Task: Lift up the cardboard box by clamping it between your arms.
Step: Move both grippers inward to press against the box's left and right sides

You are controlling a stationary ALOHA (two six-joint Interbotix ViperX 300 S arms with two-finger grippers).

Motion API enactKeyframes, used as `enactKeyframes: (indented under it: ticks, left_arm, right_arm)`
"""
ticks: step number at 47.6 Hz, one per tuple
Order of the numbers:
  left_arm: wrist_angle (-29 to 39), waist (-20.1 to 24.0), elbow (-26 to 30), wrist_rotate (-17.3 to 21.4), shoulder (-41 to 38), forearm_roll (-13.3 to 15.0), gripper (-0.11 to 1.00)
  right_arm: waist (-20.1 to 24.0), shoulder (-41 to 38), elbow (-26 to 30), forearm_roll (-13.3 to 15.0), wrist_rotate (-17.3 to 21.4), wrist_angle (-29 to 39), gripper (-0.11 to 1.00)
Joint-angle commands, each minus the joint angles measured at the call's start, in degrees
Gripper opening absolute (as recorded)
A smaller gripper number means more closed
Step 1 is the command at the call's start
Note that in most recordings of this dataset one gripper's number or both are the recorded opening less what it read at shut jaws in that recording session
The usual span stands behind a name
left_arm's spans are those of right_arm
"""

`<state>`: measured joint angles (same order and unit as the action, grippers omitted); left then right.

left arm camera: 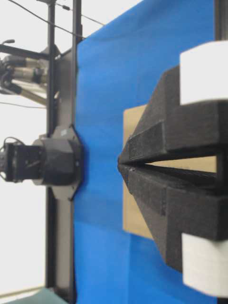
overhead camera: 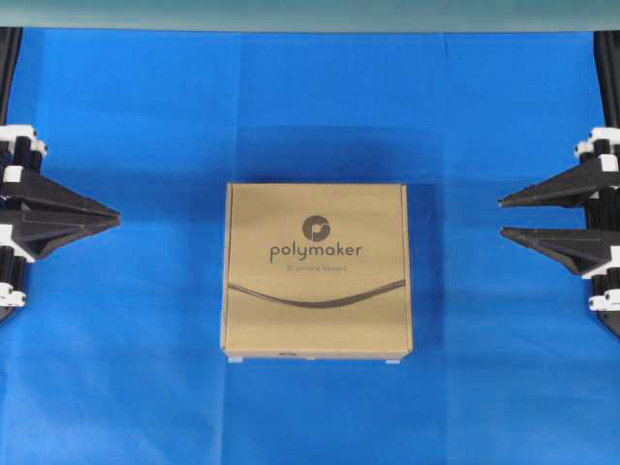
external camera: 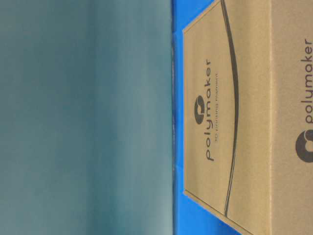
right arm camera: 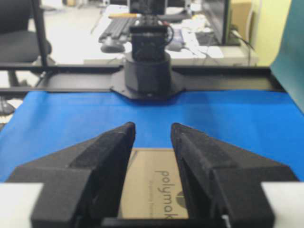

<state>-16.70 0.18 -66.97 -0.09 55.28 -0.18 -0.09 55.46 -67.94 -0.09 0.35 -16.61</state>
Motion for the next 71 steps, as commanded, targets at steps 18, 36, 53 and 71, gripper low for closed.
enactKeyframes:
  ticks: [18, 36, 53, 71]
  left_arm:
    - [17.5, 0.2, 7.1, -1.4, -7.6, -1.0, 0.00]
    - [31.2, 0.0, 13.1, -1.3, -19.6, -1.0, 0.00]
    - [32.0, 0.1, 15.3, -0.4, -26.5, -1.1, 0.01]
    - [32.9, 0.5, 13.8, -0.8, -32.3, -1.1, 0.87]
  right_arm:
    - [-0.6, -1.3, 8.1, -2.1, -0.4, 31.6, 0.00]
    - [-2.4, -6.8, 8.5, -2.0, -0.3, 47.1, 0.00]
    - [-4.5, -12.8, 8.3, -1.3, -0.7, 50.2, 0.22]
    - [-4.5, -22.1, 7.8, -1.1, -0.8, 49.7, 0.99]
